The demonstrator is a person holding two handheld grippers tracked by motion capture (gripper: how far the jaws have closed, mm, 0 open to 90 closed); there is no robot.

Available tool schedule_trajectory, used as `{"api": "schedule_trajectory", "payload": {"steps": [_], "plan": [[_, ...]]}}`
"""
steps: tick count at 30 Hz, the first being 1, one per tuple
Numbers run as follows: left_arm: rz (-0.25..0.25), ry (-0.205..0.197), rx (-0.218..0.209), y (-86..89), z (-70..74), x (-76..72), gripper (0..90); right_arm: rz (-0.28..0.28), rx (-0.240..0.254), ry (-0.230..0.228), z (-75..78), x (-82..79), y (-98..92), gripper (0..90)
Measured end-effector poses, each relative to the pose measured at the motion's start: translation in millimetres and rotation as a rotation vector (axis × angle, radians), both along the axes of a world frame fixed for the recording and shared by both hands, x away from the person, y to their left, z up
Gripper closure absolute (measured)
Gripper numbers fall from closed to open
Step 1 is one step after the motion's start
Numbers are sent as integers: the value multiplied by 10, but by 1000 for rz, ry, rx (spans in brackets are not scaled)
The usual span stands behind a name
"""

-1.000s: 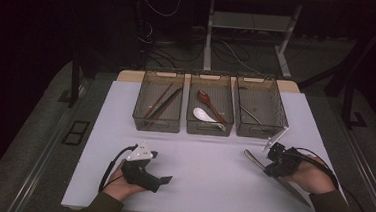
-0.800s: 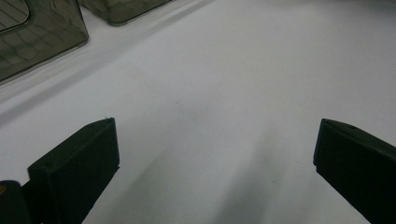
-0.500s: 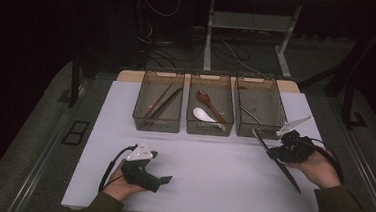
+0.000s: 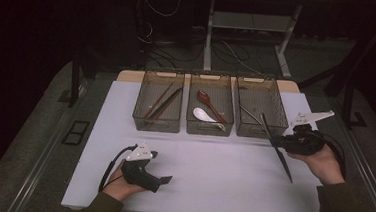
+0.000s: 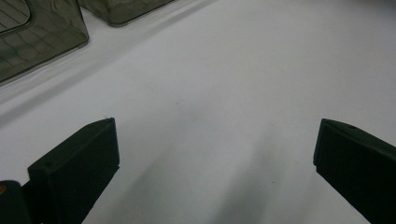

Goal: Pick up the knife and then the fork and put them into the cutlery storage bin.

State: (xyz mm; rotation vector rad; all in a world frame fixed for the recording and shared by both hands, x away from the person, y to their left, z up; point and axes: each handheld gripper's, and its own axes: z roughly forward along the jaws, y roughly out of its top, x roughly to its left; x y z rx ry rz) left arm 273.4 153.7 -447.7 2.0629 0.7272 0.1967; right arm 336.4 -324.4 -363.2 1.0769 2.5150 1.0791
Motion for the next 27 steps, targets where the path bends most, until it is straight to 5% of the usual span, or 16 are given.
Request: {"api": "schedule_trajectory", "payload": {"steps": [14, 27], "plan": [[3, 0, 0, 9, 2, 1, 0, -40, 114, -91, 202, 142, -56, 802], [-3, -8, 0, 18, 4, -6, 0, -83, 145, -168, 519, 438, -41, 802]]}}
